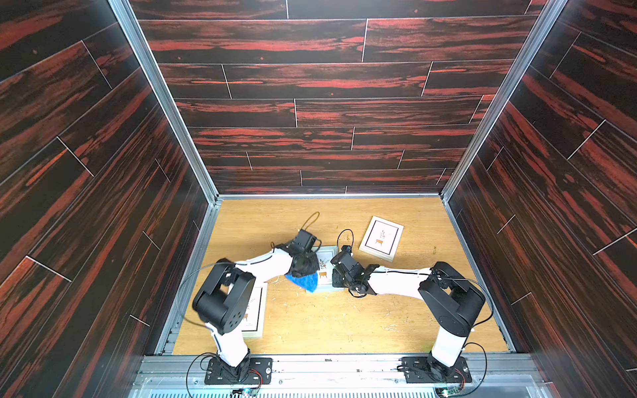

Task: Wipe the picture frame with a cloth
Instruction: Wipe the dirt from the picture frame.

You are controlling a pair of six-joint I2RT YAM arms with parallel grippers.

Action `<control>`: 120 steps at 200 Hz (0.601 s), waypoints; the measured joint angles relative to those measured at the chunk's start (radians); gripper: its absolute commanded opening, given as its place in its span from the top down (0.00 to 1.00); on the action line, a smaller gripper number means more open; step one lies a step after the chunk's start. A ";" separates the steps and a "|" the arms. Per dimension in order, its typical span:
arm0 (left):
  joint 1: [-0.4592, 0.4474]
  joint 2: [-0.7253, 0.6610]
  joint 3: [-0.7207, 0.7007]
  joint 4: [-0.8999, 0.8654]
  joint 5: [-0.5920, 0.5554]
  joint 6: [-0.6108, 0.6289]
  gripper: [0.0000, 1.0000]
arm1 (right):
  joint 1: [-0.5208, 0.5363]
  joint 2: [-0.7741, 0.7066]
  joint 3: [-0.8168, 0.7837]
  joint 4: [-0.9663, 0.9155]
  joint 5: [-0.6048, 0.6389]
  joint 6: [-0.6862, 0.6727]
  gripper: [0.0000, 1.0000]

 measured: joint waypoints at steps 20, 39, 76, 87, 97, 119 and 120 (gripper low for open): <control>-0.009 0.005 -0.005 -0.004 0.016 -0.002 1.00 | 0.000 0.000 0.000 0.000 0.000 0.000 0.99; 0.031 0.060 0.063 -0.018 0.040 0.010 1.00 | 0.000 0.000 0.000 0.000 0.000 0.000 0.99; 0.096 0.148 0.192 -0.011 0.026 0.032 1.00 | 0.000 0.000 0.000 0.000 0.001 0.000 0.99; 0.087 0.126 0.156 0.015 0.019 0.028 1.00 | 0.000 0.000 0.000 0.000 0.001 0.000 0.99; 0.065 0.094 0.102 0.037 0.021 0.018 1.00 | 0.000 0.000 0.000 0.000 0.001 0.000 0.99; -0.003 0.030 -0.013 0.073 0.023 -0.010 1.00 | 0.000 0.000 0.000 0.000 0.001 0.000 0.99; -0.005 0.028 -0.016 0.074 0.023 -0.010 1.00 | 0.000 0.000 0.000 0.000 0.001 0.000 0.99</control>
